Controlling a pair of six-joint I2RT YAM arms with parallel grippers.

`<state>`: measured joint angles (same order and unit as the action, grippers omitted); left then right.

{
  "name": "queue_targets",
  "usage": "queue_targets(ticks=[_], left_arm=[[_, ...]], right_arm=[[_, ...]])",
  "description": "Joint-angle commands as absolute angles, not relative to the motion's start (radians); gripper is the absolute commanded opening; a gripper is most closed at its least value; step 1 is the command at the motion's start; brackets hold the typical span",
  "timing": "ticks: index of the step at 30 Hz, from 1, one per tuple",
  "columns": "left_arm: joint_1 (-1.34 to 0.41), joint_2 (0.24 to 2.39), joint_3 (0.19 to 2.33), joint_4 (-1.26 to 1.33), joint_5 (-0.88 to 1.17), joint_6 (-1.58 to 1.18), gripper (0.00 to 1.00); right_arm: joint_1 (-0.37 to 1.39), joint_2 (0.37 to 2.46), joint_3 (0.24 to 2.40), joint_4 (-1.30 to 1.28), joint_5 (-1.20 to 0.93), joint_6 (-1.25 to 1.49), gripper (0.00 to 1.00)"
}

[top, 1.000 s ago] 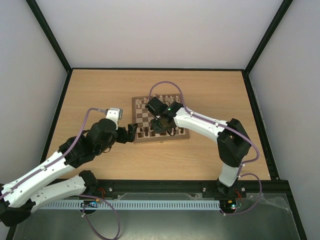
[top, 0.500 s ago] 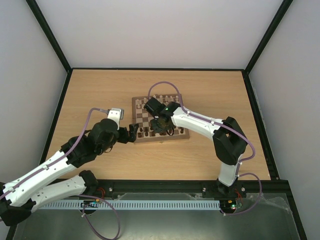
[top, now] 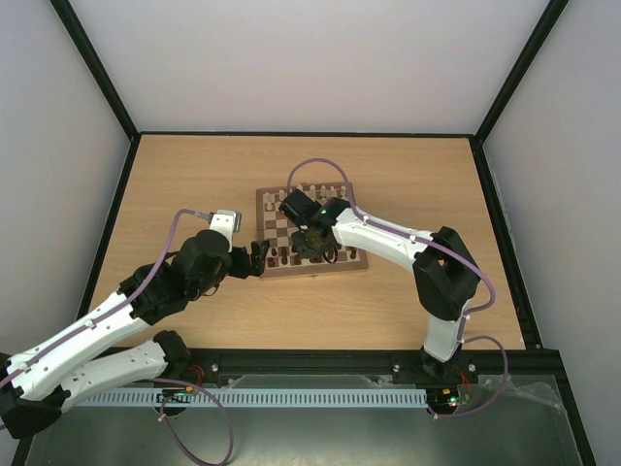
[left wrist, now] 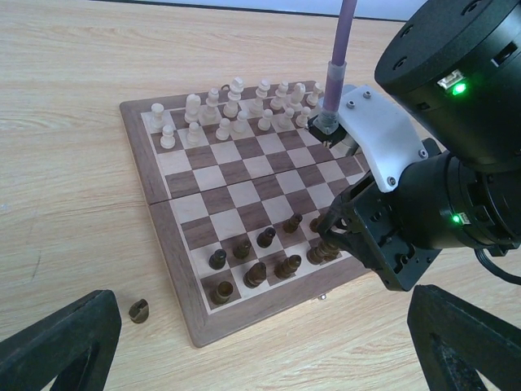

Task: Set up the chess pieces on the board
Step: Move the chess piece to the chessboard.

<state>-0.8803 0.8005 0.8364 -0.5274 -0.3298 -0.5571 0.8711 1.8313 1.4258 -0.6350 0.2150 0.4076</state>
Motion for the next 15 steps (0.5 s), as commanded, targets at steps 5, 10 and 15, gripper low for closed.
queue_targets(ticks=[5, 10, 15], left_arm=[[-0.868, 0.808, 0.824, -0.502, -0.324, -0.545, 0.99], [-0.866, 0.811, 0.823, -0.499, -0.320, -0.543, 0.99], [-0.864, 0.815, 0.823, -0.497, -0.318, -0.543, 1.00]], right_arm=[[0.878, 1.838, 1.411, -0.692, 0.221, 0.405, 0.24], [0.878, 1.844, 1.405, -0.691, 0.216, 0.401, 0.23], [0.879, 1.850, 1.403, -0.690, 0.211, 0.398, 0.22]])
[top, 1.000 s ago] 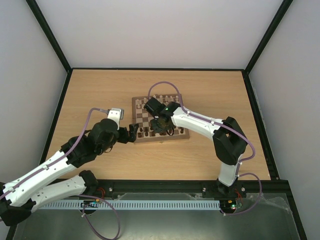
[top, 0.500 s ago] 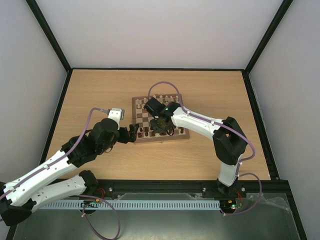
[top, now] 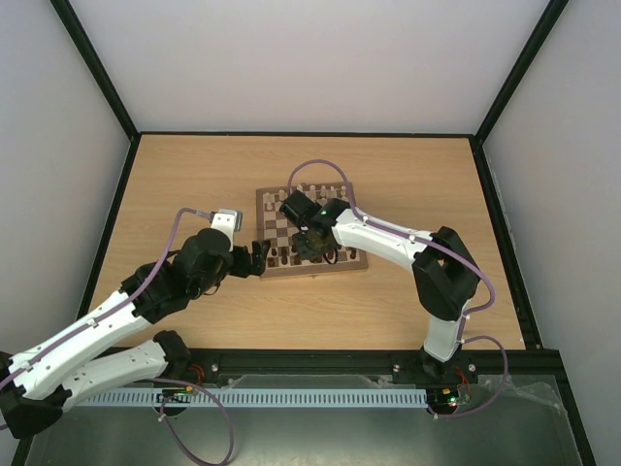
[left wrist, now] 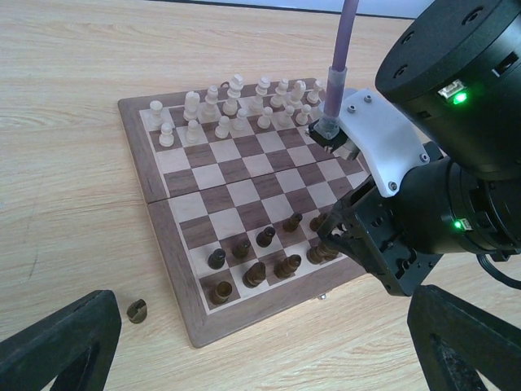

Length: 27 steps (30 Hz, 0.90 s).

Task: Set up the chess pieces on the board
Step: Move the chess piece to the chessboard.

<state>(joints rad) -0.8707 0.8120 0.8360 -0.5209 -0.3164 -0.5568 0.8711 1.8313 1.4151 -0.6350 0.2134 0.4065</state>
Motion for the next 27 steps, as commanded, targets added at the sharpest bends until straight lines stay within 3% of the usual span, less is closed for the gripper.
queue_targets(ticks=[1, 7, 15, 22, 27], left_arm=[[-0.863, 0.815, 0.822, -0.497, -0.318, -0.544, 0.99], [-0.859, 0.815, 0.821, -0.496, -0.313, -0.541, 0.99], [-0.854, 0.816, 0.820, -0.493, -0.308, -0.539, 1.00], [-0.853, 0.816, 0.819, -0.493, -0.304, -0.539, 0.99], [-0.852, 0.817, 0.816, -0.493, -0.304, -0.539, 1.00]], right_arm=[[0.879, 1.850, 1.402, -0.690, 0.210, 0.397, 0.21], [0.880, 1.851, 1.400, -0.692, 0.206, 0.396, 0.18], [0.882, 1.846, 1.390, -0.694, 0.206, 0.395, 0.23], [0.883, 1.846, 1.388, -0.691, 0.202, 0.393, 0.14], [0.886, 1.843, 1.397, -0.688, 0.193, 0.391, 0.13]])
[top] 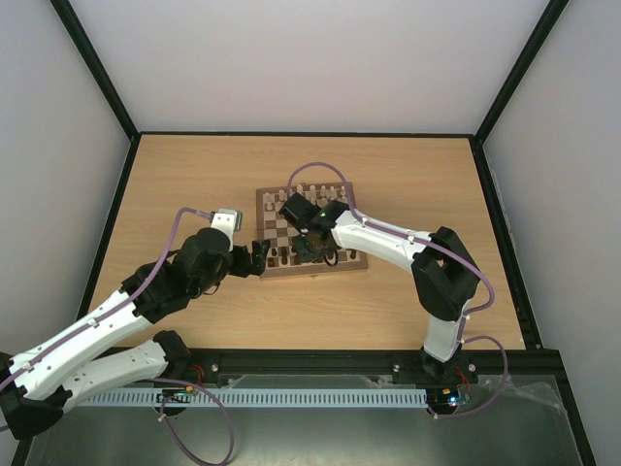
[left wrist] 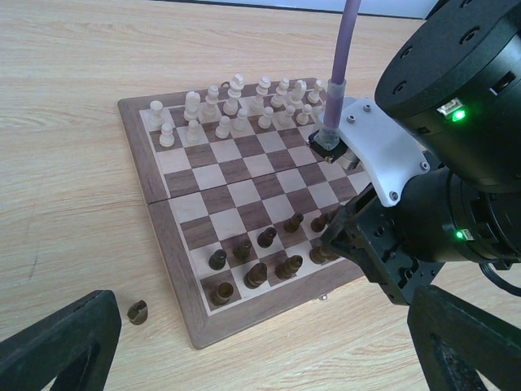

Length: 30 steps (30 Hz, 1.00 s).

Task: Set up the chess pieces on the board
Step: Move the chess piece to the chessboard.

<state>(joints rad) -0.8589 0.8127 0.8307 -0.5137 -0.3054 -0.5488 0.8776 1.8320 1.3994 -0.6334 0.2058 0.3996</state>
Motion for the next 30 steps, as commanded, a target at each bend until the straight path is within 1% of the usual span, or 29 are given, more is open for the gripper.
queue_targets(ticks=[1, 30], left_arm=[[-0.852, 0.815, 0.817, -0.492, -0.304, -0.540, 0.99], [-0.849, 0.818, 0.816, -0.493, -0.300, -0.534, 1.00]], right_arm=[[0.887, 1.842, 1.399, -0.687, 0.189, 0.391, 0.13], [0.909, 1.883, 1.471, -0.683, 0.201, 0.382, 0.13]])
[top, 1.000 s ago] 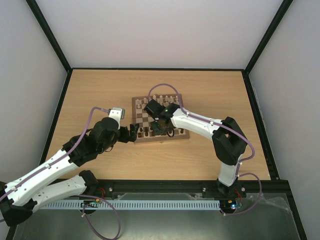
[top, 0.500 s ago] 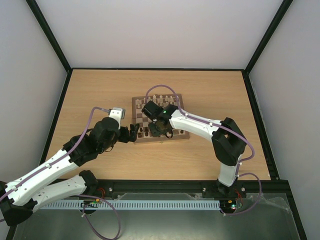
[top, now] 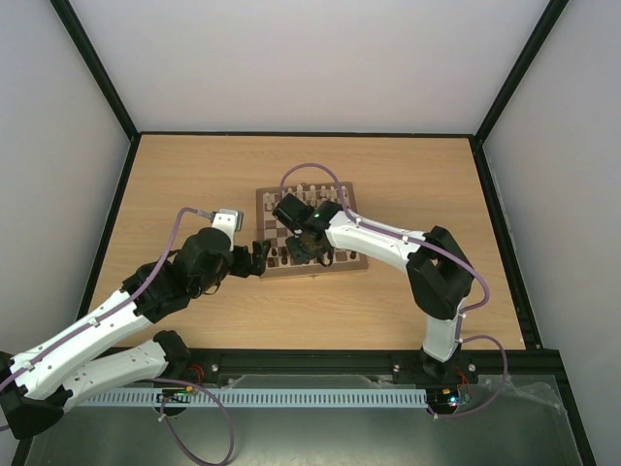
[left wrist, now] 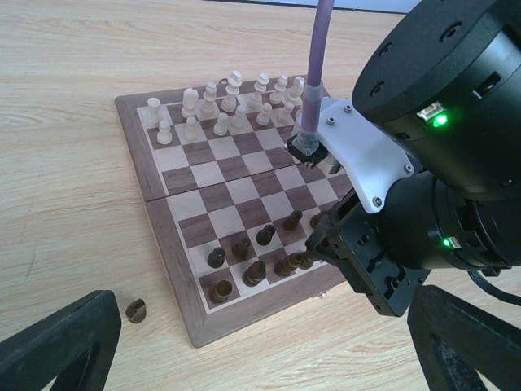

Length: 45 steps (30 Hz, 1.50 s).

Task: Set up the chess pieces on the board
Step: Move the chess piece to the chessboard, then pick up the chessboard from the center of the board.

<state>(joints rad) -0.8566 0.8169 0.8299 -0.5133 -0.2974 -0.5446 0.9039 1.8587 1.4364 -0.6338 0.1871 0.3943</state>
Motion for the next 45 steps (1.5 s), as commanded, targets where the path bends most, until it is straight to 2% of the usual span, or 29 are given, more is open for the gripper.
queue_targets(ticks=[1, 9, 15, 19, 26, 30, 35, 40, 45], left_arm=[[-0.849, 0.817, 0.816, -0.492, -0.299, -0.534, 1.00], [-0.848, 0.812, 0.815, -0.491, -0.299, -0.535, 1.00], [-0.847, 0.793, 0.819, -0.492, -0.306, -0.538, 0.99], [-0.847, 0.767, 0.829, -0.500, -0.317, -0.545, 1.00], [-0.848, 0.628, 0.875, -0.506, -0.357, -0.568, 1.00], [-0.847, 0.508, 0.887, -0.465, -0.335, -0.561, 1.00], [-0.848, 0.380, 0.903, -0.444, -0.310, -0.549, 1.00], [-0.847, 0.357, 0.920, -0.469, -0.303, -0.555, 0.99], [-0.848, 0.346, 0.918, -0.473, -0.295, -0.561, 1.00]], right_arm=[[0.909, 1.886, 1.471, -0.683, 0.202, 0.382, 0.13], [0.909, 1.885, 1.470, -0.688, 0.203, 0.383, 0.19], [0.908, 1.862, 1.474, -0.695, 0.203, 0.387, 0.30], [0.908, 1.844, 1.485, -0.700, 0.206, 0.387, 0.43], [0.924, 1.837, 1.567, -0.688, 0.108, 0.360, 0.54], [0.948, 1.882, 1.651, -0.672, 0.018, 0.343, 0.55], [0.994, 2.022, 1.833, -0.736, 0.018, 0.331, 0.54], [1.030, 2.155, 1.987, -0.807, 0.023, 0.339, 0.47], [1.055, 2.230, 2.042, -0.836, 0.046, 0.361, 0.48]])
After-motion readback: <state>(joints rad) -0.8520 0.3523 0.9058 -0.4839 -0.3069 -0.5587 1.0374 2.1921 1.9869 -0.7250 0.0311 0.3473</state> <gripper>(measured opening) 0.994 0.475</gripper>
